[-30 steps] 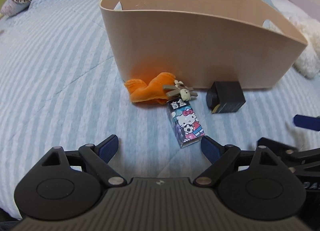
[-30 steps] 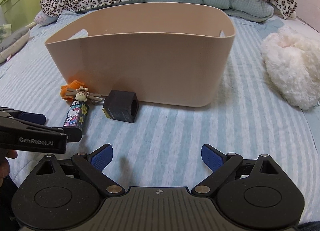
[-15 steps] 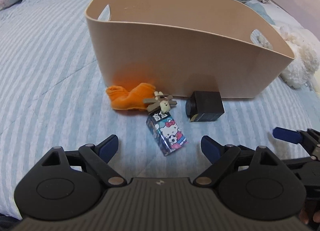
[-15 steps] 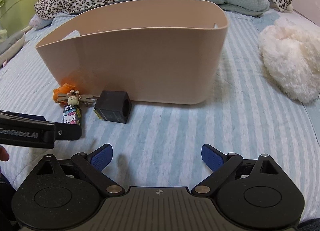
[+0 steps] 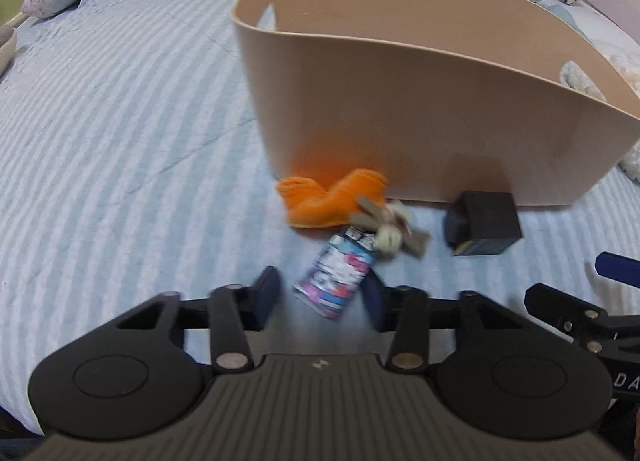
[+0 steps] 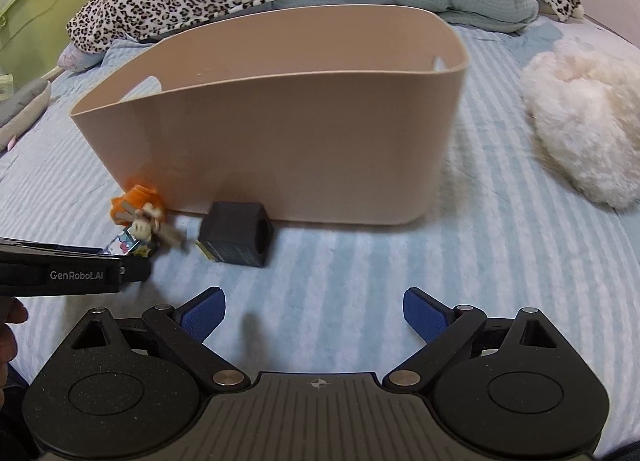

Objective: Organize objects
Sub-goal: 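Grasp the Hello Kitty box with the left tool while the right tool grasps the black cube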

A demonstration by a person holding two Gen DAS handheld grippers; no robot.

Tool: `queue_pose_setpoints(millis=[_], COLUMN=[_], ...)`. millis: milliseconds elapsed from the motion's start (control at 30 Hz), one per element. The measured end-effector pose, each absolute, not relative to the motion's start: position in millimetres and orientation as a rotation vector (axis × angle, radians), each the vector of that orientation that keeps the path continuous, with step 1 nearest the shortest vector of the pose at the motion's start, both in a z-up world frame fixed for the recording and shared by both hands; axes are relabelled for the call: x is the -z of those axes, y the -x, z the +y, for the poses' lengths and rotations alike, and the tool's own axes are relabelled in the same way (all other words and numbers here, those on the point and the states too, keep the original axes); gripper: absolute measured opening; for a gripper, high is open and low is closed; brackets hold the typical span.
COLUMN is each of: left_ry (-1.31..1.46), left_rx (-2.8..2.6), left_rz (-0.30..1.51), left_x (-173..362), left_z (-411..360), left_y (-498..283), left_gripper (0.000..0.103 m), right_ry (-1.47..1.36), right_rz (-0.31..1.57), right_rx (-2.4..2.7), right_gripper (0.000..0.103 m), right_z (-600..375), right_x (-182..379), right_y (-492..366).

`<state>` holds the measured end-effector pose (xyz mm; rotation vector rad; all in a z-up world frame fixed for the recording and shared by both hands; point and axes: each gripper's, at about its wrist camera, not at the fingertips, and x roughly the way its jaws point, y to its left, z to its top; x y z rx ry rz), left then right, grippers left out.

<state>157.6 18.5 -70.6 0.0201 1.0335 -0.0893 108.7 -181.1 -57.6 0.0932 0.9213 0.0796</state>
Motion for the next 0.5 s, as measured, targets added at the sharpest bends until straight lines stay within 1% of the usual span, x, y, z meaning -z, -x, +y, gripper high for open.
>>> queue_pose_setpoints(millis=[133,400,500], left_ry=[-0.035,-0.07,-0.064], left_rx=[0.099,0.144,0.151], left_rz=[1.044,1.032,1.032], left_x=[70.5,71.7,70.3], left_z=[24.3,23.6,25.3], left_y=[-164.1,-168.7,-170.7], left_gripper=[0.037,0.036,0.035], right_ry=[-0.087,-0.046,-0.028], right_rz=[0.916,0.918,0.915], right_rx=[-0.1,-0.11,-0.104], right_gripper=[0.097,0.097,0.087], right_z=[-165.8,-141.1,-134.8], right_x=[60.4,68.6,71.5], right_y=[-120.5,-147.2,-154.4])
